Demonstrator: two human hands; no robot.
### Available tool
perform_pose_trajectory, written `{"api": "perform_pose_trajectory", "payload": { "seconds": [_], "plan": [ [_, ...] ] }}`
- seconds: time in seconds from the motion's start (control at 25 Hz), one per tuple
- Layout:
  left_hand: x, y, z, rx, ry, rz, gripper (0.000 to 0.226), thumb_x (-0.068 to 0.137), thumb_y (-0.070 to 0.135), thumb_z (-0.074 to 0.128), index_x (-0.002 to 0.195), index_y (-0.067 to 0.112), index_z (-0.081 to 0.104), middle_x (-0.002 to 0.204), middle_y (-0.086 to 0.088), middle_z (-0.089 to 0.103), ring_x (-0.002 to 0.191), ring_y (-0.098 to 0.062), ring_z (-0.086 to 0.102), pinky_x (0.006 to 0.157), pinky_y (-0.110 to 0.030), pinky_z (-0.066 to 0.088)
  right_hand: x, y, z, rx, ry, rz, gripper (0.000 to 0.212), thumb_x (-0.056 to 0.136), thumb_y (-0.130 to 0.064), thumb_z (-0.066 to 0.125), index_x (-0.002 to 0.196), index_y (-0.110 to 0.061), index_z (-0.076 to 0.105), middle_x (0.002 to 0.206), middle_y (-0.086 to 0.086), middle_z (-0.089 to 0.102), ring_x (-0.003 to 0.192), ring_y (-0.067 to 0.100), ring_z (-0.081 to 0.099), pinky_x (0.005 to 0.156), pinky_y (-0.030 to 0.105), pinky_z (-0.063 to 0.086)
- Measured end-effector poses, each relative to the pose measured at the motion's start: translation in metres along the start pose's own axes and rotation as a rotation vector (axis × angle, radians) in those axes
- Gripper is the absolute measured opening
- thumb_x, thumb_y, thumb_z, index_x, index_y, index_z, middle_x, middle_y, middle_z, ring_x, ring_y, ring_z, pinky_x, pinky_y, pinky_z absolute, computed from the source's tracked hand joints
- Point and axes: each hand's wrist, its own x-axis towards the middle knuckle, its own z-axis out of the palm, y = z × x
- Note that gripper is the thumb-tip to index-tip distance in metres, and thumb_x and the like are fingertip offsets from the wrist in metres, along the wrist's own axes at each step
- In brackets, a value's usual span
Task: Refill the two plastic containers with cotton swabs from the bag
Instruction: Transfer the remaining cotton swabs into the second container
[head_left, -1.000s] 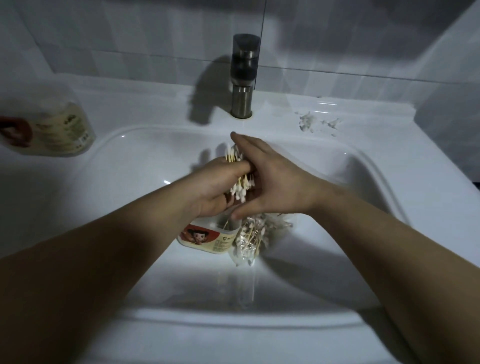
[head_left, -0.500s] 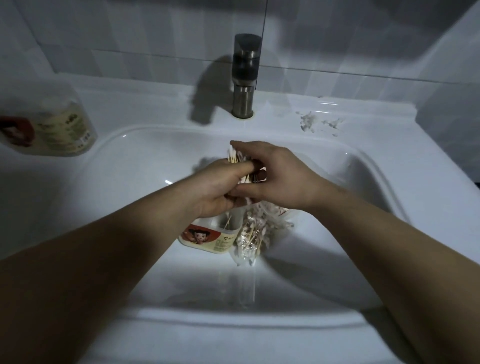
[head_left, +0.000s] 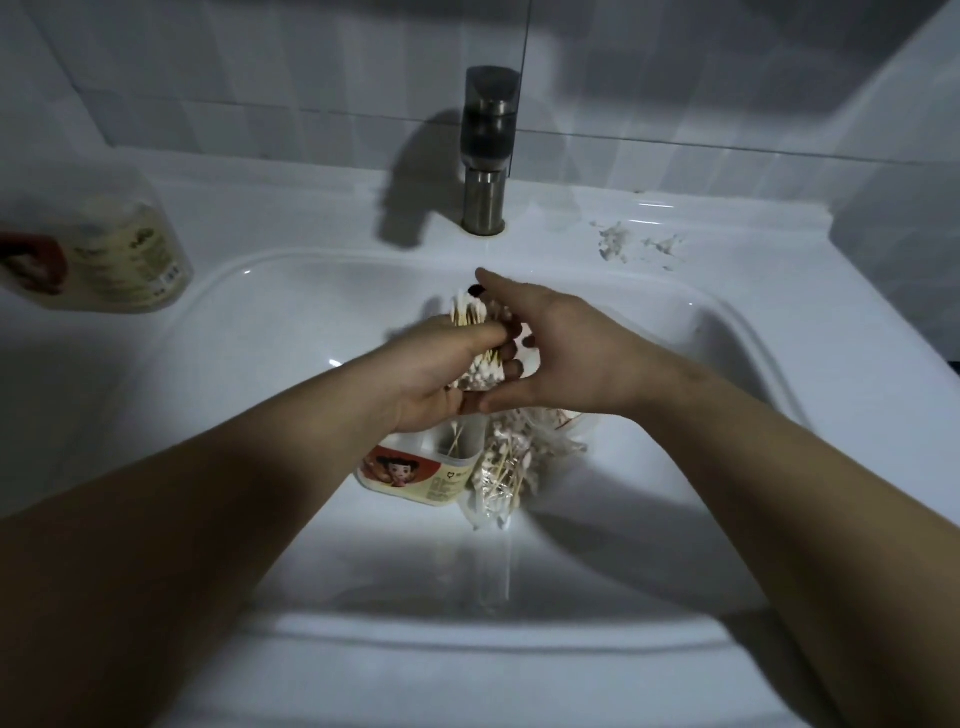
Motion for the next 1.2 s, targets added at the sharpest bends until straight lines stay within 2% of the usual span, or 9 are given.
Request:
{"api": "perform_pose_trajectory", "payload": {
  "seconds": [0.08, 0.2, 0.28, 0.44, 0.64, 0.72, 0.88, 1.04, 1.2],
  "plan": [
    [0.003, -0.001, -0.002, 0.029, 0.103, 0.01, 0.014, 0.099, 0.017, 0.063, 0.085, 0.015, 0.063, 0.065, 0.001, 0.061, 0.056, -0.009, 0.061, 0.055, -0.027, 0.053, -0.004, 0.002, -0.006, 0.004, -0.025, 0.068, 0.104, 0.071, -0.041, 0.089, 0.155, -0.022, 0.033, 0.13, -0.011, 0.057, 0.109, 0.006, 0.059, 0.085, 0.008, 0.043],
    [0.007, -0.001, -0.008, 0.018, 0.224, 0.06, 0.008, 0.097, 0.019, 0.066, 0.091, 0.017, 0.063, 0.066, 0.003, 0.06, 0.054, -0.008, 0.059, 0.056, -0.025, 0.05, -0.009, 0.006, -0.016, -0.063, -0.059, 0.141, 0.048, 0.082, -0.03, 0.08, 0.127, -0.025, 0.064, 0.104, -0.011, 0.069, 0.096, 0.008, 0.066, 0.089, 0.023, 0.052],
    [0.007, -0.001, -0.01, 0.018, 0.24, 0.08, 0.007, 0.098, 0.021, 0.066, 0.093, 0.018, 0.063, 0.065, 0.005, 0.061, 0.054, -0.007, 0.061, 0.057, -0.024, 0.051, -0.011, 0.009, -0.017, -0.083, -0.119, 0.165, 0.022, 0.086, -0.022, 0.073, 0.108, -0.026, 0.074, 0.099, -0.011, 0.073, 0.095, 0.006, 0.068, 0.089, 0.025, 0.053],
    [0.007, -0.002, -0.011, 0.058, 0.231, 0.098, 0.005, 0.097, 0.022, 0.067, 0.096, 0.018, 0.065, 0.067, 0.005, 0.064, 0.058, -0.008, 0.064, 0.059, -0.025, 0.054, -0.013, 0.008, -0.012, -0.12, -0.204, 0.184, 0.024, 0.09, -0.016, 0.062, 0.107, -0.029, 0.074, 0.108, -0.012, 0.072, 0.1, 0.007, 0.066, 0.09, 0.026, 0.052],
    [0.007, -0.003, -0.012, 0.102, 0.21, 0.125, 0.006, 0.097, 0.022, 0.067, 0.094, 0.017, 0.066, 0.066, 0.005, 0.065, 0.061, -0.009, 0.066, 0.06, -0.025, 0.054, -0.009, 0.008, 0.006, -0.205, -0.324, 0.133, 0.047, 0.079, -0.052, 0.074, 0.12, -0.03, 0.071, 0.106, 0.0, 0.066, 0.095, 0.016, 0.063, 0.088, 0.035, 0.052],
    [0.007, -0.003, -0.011, 0.113, 0.207, 0.14, 0.007, 0.097, 0.022, 0.066, 0.092, 0.017, 0.066, 0.065, 0.005, 0.065, 0.063, -0.01, 0.066, 0.062, -0.026, 0.054, -0.006, 0.007, 0.012, -0.225, -0.301, 0.12, 0.05, 0.077, -0.057, 0.07, 0.121, -0.031, 0.07, 0.104, 0.002, 0.058, 0.099, 0.02, 0.061, 0.091, 0.038, 0.051],
    [0.008, 0.0, -0.012, 0.064, 0.231, 0.209, 0.007, 0.098, 0.021, 0.064, 0.093, 0.018, 0.064, 0.066, 0.004, 0.063, 0.061, -0.009, 0.065, 0.06, -0.025, 0.053, -0.003, 0.004, 0.009, -0.26, -0.235, 0.16, 0.04, 0.087, -0.04, 0.07, 0.125, -0.027, 0.067, 0.114, 0.003, 0.058, 0.104, 0.02, 0.059, 0.093, 0.034, 0.048],
    [0.009, 0.002, -0.015, 0.055, 0.253, 0.236, 0.005, 0.099, 0.022, 0.064, 0.096, 0.018, 0.063, 0.068, 0.004, 0.064, 0.061, -0.008, 0.065, 0.057, -0.024, 0.053, -0.003, 0.01, -0.002, -0.201, -0.091, 0.373, 0.023, 0.09, -0.013, 0.057, 0.104, -0.021, 0.073, 0.102, -0.004, 0.068, 0.091, 0.014, 0.062, 0.069, 0.022, 0.046],
    [0.01, -0.001, -0.016, 0.097, 0.237, 0.233, 0.005, 0.098, 0.023, 0.065, 0.095, 0.019, 0.063, 0.068, 0.006, 0.065, 0.062, -0.008, 0.066, 0.06, -0.024, 0.053, -0.008, 0.015, -0.001, -0.24, -0.292, 0.391, 0.019, 0.084, -0.012, 0.059, 0.086, -0.022, 0.075, 0.081, -0.008, 0.07, 0.074, 0.013, 0.062, 0.061, 0.023, 0.046]
  ]
}}
